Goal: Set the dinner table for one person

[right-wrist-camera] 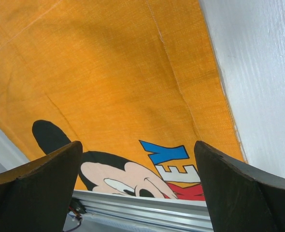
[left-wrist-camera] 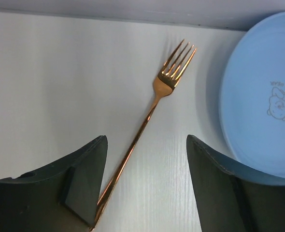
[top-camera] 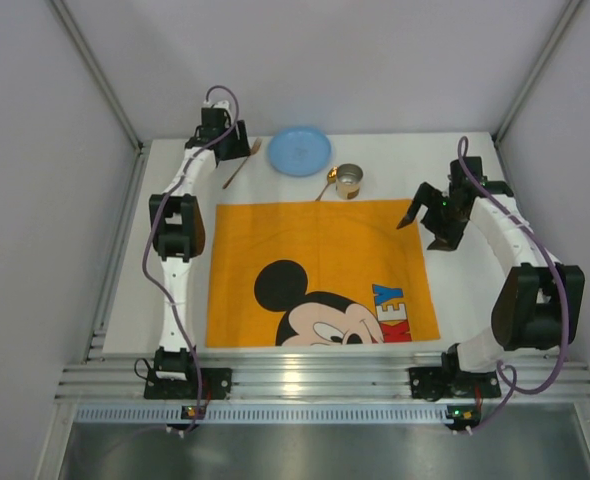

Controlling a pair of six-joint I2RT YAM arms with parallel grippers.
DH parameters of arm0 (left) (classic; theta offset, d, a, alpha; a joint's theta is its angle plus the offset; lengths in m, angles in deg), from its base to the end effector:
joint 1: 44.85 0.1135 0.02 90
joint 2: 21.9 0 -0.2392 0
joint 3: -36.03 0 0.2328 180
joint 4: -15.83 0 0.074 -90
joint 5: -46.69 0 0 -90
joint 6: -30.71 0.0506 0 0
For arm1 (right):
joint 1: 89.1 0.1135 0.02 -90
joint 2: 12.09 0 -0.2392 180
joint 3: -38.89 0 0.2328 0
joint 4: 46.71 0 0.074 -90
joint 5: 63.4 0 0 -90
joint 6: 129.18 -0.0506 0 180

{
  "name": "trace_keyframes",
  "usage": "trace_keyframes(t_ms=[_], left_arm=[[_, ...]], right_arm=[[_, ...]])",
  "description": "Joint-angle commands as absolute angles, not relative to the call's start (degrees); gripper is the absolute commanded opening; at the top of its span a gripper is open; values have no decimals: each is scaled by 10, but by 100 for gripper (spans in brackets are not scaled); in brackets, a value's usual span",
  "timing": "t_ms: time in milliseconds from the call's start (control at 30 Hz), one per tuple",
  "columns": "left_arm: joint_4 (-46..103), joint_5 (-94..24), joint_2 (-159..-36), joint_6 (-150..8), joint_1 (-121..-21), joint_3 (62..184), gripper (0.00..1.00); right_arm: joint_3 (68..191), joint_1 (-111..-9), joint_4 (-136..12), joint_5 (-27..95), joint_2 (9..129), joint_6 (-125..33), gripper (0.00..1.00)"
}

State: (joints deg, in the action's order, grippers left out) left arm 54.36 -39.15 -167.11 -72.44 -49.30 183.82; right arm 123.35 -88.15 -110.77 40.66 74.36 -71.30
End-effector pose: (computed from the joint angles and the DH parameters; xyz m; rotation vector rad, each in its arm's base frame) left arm 0.5478 -0.0463 0.1874 -0.1266 2.2040 -0.2515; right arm 0.2876 0.0171 0.2317 0.6741 2.6864 0.4944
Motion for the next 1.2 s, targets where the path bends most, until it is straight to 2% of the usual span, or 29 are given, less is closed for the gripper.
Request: trace_keyframes(t_ms=[0,433,567,633,700,900,1067,1167], left_arm=[[524,-356,-1686,-707,-499,1858,71],[553,-401,-1732,-680,-503,1865,65],[563,-407,-1733,-676,-503,1863,51],[568,-423,-1733,-675,-504,1865,34],[584,-430,-1732,-671,-504,1868,27],[624,-488,-1724,-635,-507,1863,22],[648,-463,-1734,-619,-518,1861,22],[671,-459,-1740,-619,-525,1857,16]], right_arm=[[1257,-885,-1099,407,750,-716,100],[1238,-873,-1104,402,753,-720,100],[1241,-866,-1105,400,761,-720,100],[1243,-863,-1105,400,767,-721,100],[1245,-860,-1104,400,773,-721,100],[1255,-860,-1102,404,788,-721,100],[1268,-860,-1102,412,802,-714,100],[1277,-860,-1104,414,805,-709,100]])
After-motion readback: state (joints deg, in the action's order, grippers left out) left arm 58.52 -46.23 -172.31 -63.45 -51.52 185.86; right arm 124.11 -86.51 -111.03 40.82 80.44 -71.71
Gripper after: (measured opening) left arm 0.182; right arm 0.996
